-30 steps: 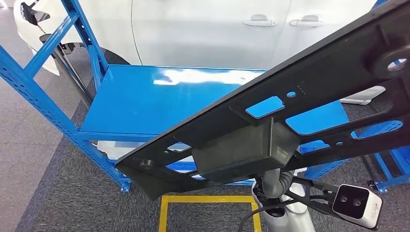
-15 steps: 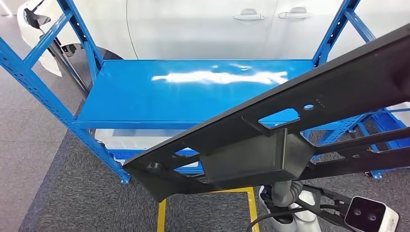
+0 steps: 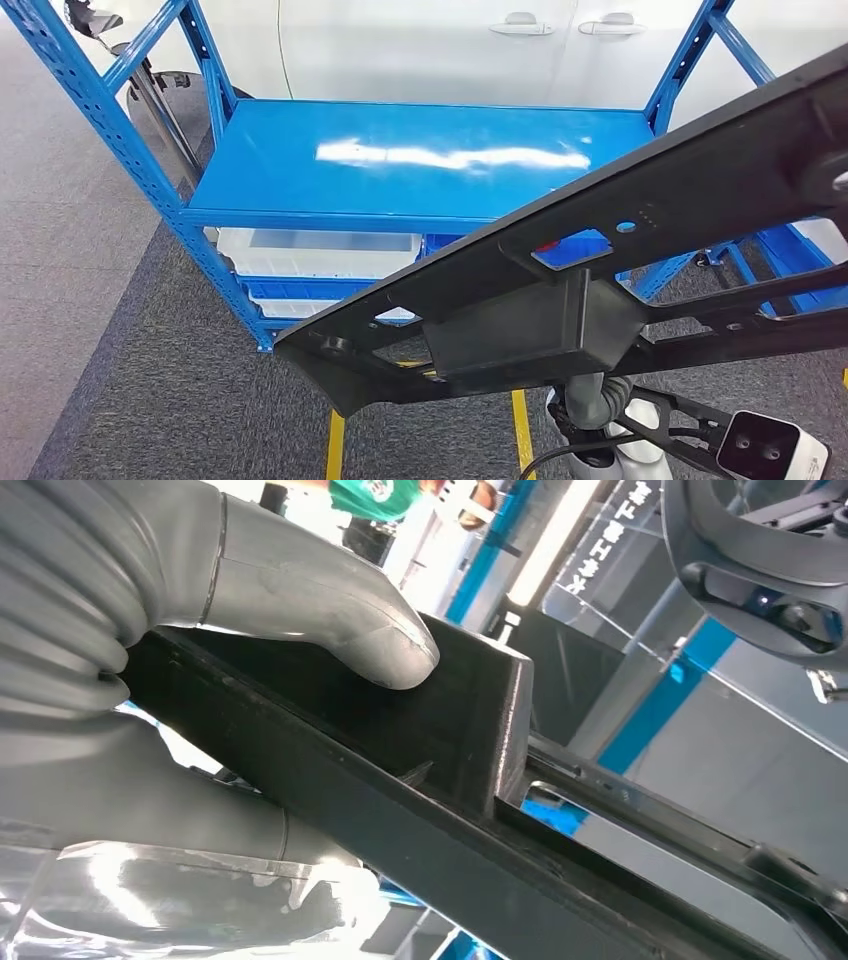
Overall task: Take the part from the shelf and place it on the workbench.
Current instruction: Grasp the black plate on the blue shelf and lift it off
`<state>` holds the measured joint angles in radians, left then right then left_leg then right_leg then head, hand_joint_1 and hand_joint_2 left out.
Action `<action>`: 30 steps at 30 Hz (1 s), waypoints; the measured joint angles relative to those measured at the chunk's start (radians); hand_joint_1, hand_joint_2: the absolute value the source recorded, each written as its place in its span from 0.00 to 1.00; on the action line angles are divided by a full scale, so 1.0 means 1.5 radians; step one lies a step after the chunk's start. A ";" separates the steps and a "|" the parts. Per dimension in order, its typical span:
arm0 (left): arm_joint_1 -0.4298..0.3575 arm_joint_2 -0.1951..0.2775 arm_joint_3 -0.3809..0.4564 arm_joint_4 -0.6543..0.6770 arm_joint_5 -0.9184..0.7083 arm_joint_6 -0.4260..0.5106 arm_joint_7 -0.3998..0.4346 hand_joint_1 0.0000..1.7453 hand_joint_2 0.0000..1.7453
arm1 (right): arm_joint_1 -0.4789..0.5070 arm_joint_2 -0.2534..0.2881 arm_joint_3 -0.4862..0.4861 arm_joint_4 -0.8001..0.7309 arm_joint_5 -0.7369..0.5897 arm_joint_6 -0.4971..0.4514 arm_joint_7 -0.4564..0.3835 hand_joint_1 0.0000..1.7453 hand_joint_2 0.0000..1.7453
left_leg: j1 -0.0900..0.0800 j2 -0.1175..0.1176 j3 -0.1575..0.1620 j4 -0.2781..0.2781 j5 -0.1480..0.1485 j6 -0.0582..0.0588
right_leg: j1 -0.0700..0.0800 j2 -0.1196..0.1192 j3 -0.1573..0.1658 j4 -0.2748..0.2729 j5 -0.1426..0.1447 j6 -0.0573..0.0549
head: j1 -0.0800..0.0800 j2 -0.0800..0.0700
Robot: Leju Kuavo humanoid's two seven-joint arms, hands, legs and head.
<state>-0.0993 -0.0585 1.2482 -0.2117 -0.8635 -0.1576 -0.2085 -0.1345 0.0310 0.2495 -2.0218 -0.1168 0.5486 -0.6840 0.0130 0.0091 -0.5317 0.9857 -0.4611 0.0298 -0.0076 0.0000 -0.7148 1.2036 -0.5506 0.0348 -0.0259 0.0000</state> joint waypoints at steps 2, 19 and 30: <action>0.001 -0.001 0.000 0.000 0.002 0.004 0.001 0.00 1.00 | 0.003 -0.006 0.000 0.003 -0.003 0.002 0.000 1.00 1.00 | 0.000 0.000 -0.023 0.002 0.017 -0.001 | -0.002 0.000 -0.003 0.063 -0.013 0.004 | 0.000 0.000; 0.005 -0.015 0.002 0.000 0.016 0.030 0.008 0.00 1.00 | 0.007 -0.012 -0.014 0.046 -0.035 0.086 0.000 1.00 1.00 | 0.003 -0.002 -0.092 0.164 -0.038 -0.042 | 0.003 -0.004 0.122 -0.151 0.058 -0.037 | 0.000 0.000; 0.000 -0.008 0.003 0.000 0.002 0.058 0.012 0.00 1.00 | 0.006 0.012 -0.072 0.053 -0.028 0.135 0.000 1.00 1.00 | 0.002 0.000 -0.011 0.005 0.004 -0.001 | 0.001 -0.001 0.052 -0.017 -0.007 -0.005 | 0.000 0.000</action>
<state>-0.0993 -0.0703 1.2524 -0.2118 -0.8612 -0.0700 -0.1900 -0.1261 0.0487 0.1409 -1.9420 -0.1595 0.7506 -0.6844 0.0158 0.0093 -0.5488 0.9937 -0.4546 0.0277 -0.0055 -0.0020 -0.6371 1.1783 -0.5606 0.0273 -0.0259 0.0000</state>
